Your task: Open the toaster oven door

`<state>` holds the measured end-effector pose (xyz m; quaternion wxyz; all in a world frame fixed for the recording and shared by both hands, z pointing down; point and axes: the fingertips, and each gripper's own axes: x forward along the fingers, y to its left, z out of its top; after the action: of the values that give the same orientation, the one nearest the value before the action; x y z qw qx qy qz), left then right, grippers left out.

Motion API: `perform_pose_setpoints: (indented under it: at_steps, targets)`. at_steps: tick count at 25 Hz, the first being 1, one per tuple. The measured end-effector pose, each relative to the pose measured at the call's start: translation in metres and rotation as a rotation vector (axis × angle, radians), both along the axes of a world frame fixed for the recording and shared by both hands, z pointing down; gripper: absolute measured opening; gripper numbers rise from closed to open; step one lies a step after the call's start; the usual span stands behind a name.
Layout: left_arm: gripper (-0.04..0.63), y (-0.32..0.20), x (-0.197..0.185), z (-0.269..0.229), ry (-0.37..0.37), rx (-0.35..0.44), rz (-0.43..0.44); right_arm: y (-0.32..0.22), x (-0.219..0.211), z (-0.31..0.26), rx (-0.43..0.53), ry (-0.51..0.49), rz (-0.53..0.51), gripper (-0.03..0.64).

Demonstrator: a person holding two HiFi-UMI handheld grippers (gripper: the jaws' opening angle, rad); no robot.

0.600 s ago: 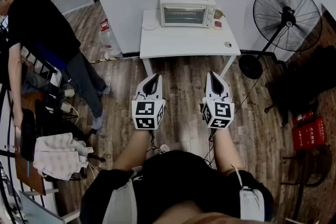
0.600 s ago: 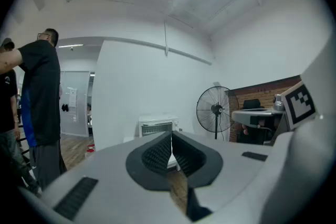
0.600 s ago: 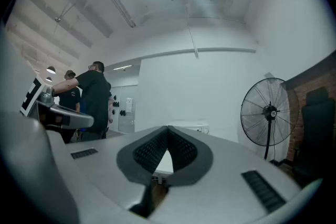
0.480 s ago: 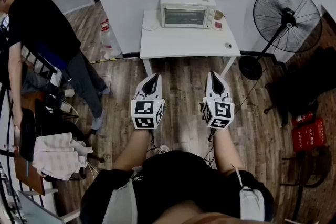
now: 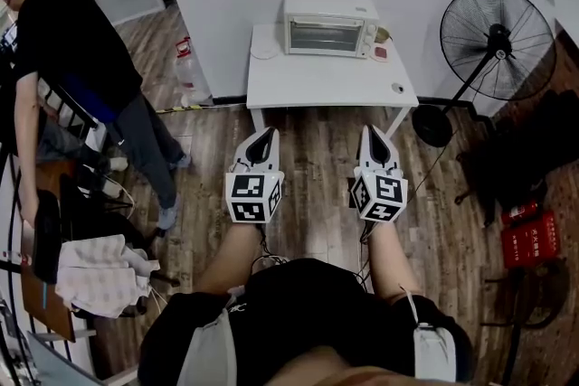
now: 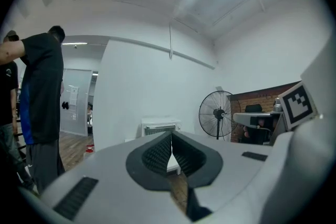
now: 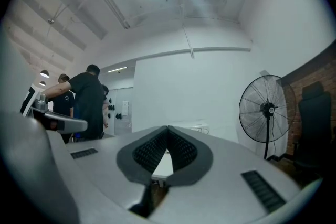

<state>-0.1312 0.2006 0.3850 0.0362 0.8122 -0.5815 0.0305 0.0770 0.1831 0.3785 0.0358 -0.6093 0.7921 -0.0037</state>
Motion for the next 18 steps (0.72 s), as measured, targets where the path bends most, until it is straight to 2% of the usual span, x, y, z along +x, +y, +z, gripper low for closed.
perform_pose_setpoints:
  at_steps: [5,10,18]
  targets:
    - [0.014,-0.014,-0.023,0.009,0.034,-0.012,0.013,-0.009,-0.022,0.005,0.006,0.013,0.010,-0.001]
    - [0.014,-0.024,-0.038,0.006,0.022,0.003,0.027,-0.015,-0.040,0.008,0.001,0.008,0.015,0.000]
    - [0.014,-0.054,-0.046,0.006,0.024,0.022,0.036,-0.046,-0.041,0.010,0.012,0.013,0.039,0.000]
